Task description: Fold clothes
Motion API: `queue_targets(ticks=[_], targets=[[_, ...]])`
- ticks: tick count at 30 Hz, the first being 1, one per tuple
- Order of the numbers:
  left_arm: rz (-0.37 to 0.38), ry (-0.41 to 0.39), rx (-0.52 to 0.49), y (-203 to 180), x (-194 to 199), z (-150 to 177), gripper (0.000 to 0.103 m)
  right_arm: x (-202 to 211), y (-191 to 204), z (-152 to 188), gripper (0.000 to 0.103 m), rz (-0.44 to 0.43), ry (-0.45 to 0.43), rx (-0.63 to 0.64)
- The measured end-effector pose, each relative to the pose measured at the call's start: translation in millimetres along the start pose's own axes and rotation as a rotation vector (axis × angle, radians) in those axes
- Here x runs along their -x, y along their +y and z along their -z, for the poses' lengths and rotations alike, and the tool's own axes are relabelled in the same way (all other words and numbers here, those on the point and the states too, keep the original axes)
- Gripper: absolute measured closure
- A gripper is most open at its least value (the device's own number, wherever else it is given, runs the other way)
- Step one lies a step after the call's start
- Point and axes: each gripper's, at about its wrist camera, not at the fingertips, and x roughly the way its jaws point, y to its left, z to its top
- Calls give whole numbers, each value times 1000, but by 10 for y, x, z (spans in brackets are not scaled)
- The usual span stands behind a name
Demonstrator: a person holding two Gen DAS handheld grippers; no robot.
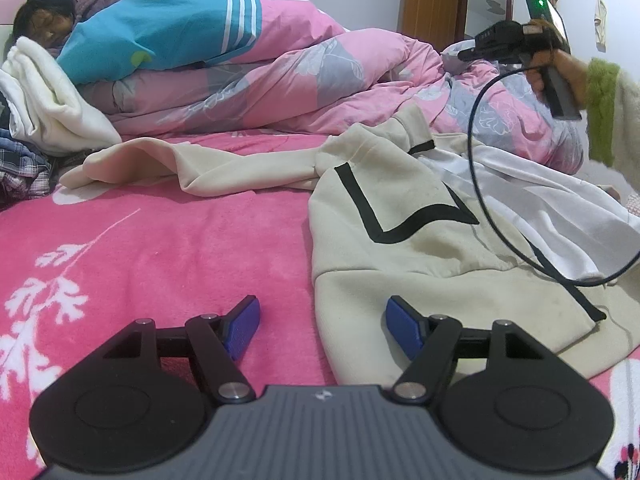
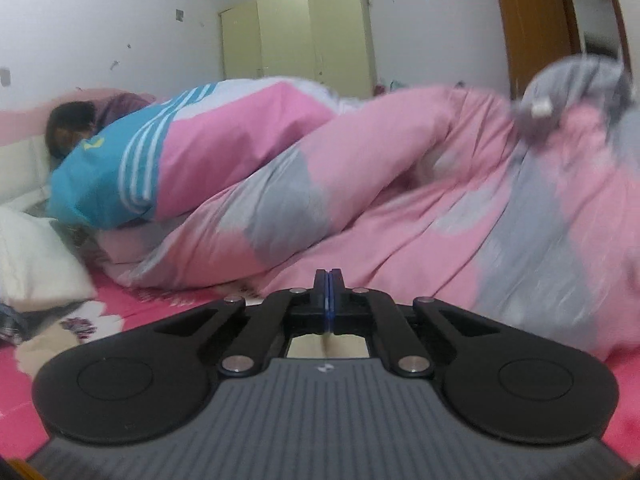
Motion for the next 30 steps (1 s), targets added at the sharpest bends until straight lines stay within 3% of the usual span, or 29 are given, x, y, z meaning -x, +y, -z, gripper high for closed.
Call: queue_targets(ticks=[2,4,9,11,13,14,20,21,23,25,27,30], targets=[[2,-1,2,5,2,-1,32,-36,-53,-93,103,21,9,-7],[3,-2,5,9,4,-2,32,-73,-104,-71,103,-14,44,-77],[9,-3,10,19,8,-5,31,-341,-221,477,95,-106,190,-295],[10,-2,11,21,10,-6,31,-477,-240,711,73,-112,229,-315],[12,-2,12,24,11,-6,31,-607,-232,908,58,-116,254,-302],[12,-2,11,24,10,-6,30,-676,-231,972,57,-104,251,-286],[12,-3,10,19,8,-1,30,-1029,-494,1193,60,-120,221,-459],[13,-3,10,20,7,1,30,-1043,-501,1223,63,-132,226,-468],[14,-3,11,20,6,3,29,-1041,-493,1257,84,-159,233,-469],[14,-2,10,19,4,1,29,-1010,-462,1264,97,-187,238,-454],[13,-2,8,14,4,1,29,-909,-410,1188,99,-188,219,-410],[12,-4,7,11,5,5,29,-627,-388,901,100,-171,124,-346]])
